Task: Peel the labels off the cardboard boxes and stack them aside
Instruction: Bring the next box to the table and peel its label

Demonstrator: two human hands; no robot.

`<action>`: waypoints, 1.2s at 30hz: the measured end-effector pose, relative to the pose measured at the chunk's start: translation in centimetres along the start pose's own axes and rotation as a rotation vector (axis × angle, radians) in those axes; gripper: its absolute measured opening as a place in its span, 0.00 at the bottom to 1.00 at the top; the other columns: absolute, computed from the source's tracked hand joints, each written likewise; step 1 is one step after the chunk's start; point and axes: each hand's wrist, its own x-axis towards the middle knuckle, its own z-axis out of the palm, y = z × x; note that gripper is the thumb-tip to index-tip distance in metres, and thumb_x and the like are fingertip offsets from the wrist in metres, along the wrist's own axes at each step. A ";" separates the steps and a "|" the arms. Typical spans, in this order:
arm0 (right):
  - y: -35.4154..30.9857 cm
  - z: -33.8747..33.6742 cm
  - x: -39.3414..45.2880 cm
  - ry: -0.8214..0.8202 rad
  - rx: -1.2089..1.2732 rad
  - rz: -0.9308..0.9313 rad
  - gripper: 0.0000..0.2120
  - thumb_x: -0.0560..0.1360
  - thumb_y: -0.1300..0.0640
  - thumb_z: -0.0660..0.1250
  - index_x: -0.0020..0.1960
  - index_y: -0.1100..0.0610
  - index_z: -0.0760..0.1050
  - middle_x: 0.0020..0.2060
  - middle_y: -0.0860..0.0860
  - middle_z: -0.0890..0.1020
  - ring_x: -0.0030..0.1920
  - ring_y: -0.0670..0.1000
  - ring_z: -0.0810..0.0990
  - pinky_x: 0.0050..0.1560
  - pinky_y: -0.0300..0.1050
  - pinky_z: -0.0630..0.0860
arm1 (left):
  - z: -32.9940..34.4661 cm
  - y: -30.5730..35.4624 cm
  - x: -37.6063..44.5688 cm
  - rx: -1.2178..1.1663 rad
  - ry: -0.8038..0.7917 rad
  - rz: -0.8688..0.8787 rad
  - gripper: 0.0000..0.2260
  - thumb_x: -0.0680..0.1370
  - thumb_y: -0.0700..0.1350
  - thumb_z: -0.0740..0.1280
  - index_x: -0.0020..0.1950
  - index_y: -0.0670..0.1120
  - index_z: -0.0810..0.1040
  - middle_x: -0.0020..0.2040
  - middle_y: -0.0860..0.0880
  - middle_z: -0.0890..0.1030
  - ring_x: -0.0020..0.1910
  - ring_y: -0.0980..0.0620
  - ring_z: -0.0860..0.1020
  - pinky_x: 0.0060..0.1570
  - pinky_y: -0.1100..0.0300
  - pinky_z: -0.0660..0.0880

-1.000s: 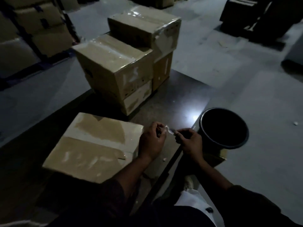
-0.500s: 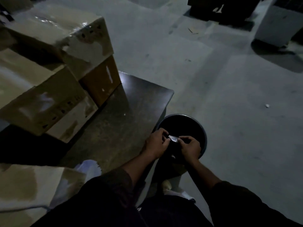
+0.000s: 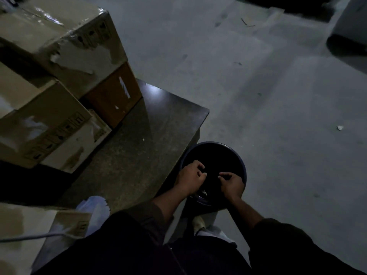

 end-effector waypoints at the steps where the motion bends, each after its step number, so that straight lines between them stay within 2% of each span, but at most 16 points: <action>1: -0.1 0.0 -0.1 -0.009 -0.003 -0.007 0.05 0.74 0.58 0.71 0.48 0.55 0.84 0.46 0.52 0.86 0.48 0.53 0.83 0.48 0.41 0.74 | 0.0 -0.1 0.1 -0.002 -0.002 -0.009 0.11 0.78 0.49 0.68 0.59 0.49 0.76 0.41 0.54 0.80 0.47 0.51 0.81 0.51 0.55 0.78; 7: -2.9 1.1 -1.6 -0.104 0.047 -0.144 0.02 0.74 0.57 0.72 0.46 0.51 0.83 0.42 0.50 0.85 0.45 0.49 0.82 0.47 0.42 0.76 | -1.1 -1.4 -0.7 -0.101 0.050 -0.060 0.10 0.77 0.48 0.68 0.58 0.49 0.76 0.41 0.53 0.79 0.45 0.48 0.81 0.51 0.50 0.79; 10: -5.5 2.5 -3.2 -0.186 0.067 -0.276 0.03 0.74 0.57 0.72 0.46 0.52 0.83 0.42 0.47 0.85 0.44 0.45 0.82 0.51 0.44 0.78 | -2.4 -2.9 -1.5 -0.189 0.145 -0.110 0.09 0.78 0.49 0.67 0.57 0.49 0.76 0.47 0.49 0.82 0.48 0.47 0.81 0.52 0.51 0.79; 13: -8.7 4.4 -5.5 -0.309 0.094 -0.425 0.03 0.74 0.57 0.72 0.44 0.49 0.83 0.39 0.44 0.85 0.43 0.42 0.82 0.51 0.43 0.79 | -5.0 -4.8 -3.3 -0.238 0.312 -0.145 0.08 0.79 0.51 0.65 0.56 0.50 0.77 0.49 0.50 0.84 0.48 0.50 0.82 0.47 0.59 0.75; 18: -14.0 8.2 -11.1 -0.528 0.108 -0.657 0.04 0.75 0.56 0.70 0.45 0.48 0.83 0.36 0.43 0.85 0.36 0.39 0.82 0.41 0.41 0.78 | -9.4 -8.1 -8.1 -0.338 0.642 -0.177 0.06 0.81 0.53 0.64 0.53 0.52 0.77 0.47 0.54 0.83 0.45 0.55 0.80 0.44 0.59 0.75; 22: -17.2 11.9 -17.0 -0.695 0.104 -0.776 0.08 0.76 0.56 0.70 0.41 0.45 0.82 0.30 0.39 0.83 0.32 0.37 0.80 0.35 0.36 0.74 | -12.5 -11.2 -13.2 -0.422 0.922 -0.247 0.03 0.81 0.50 0.65 0.49 0.54 0.76 0.44 0.57 0.81 0.44 0.60 0.78 0.41 0.68 0.71; 26: -19.2 15.9 -23.8 -0.835 0.067 -0.937 0.09 0.76 0.53 0.70 0.38 0.53 0.83 0.29 0.45 0.83 0.30 0.39 0.80 0.30 0.38 0.72 | -15.1 -15.8 -19.0 -0.362 1.161 -0.346 0.08 0.81 0.55 0.62 0.49 0.52 0.76 0.44 0.55 0.80 0.44 0.57 0.78 0.41 0.62 0.71; 29: -19.8 19.0 -29.6 -0.936 0.058 -1.059 0.12 0.77 0.57 0.69 0.35 0.48 0.81 0.28 0.43 0.82 0.30 0.39 0.79 0.30 0.38 0.72 | -16.6 -19.7 -23.9 -0.277 1.302 -0.414 0.09 0.82 0.56 0.61 0.49 0.52 0.75 0.44 0.56 0.79 0.43 0.57 0.77 0.41 0.62 0.70; 33: -18.7 23.4 -35.7 -0.989 -0.152 -1.304 0.04 0.76 0.56 0.69 0.48 0.54 0.83 0.41 0.49 0.84 0.41 0.48 0.82 0.41 0.49 0.79 | -17.5 -25.2 -30.3 -0.262 1.494 -0.495 0.05 0.80 0.53 0.64 0.51 0.52 0.74 0.45 0.53 0.77 0.44 0.53 0.76 0.43 0.54 0.74; 36: -17.4 26.2 -38.5 -1.029 -0.398 -1.495 0.12 0.75 0.55 0.69 0.58 0.53 0.81 0.49 0.51 0.81 0.49 0.52 0.79 0.47 0.46 0.76 | -17.0 -31.0 -33.8 -0.309 1.557 -0.609 0.12 0.77 0.54 0.65 0.56 0.51 0.70 0.49 0.49 0.74 0.49 0.46 0.75 0.49 0.46 0.75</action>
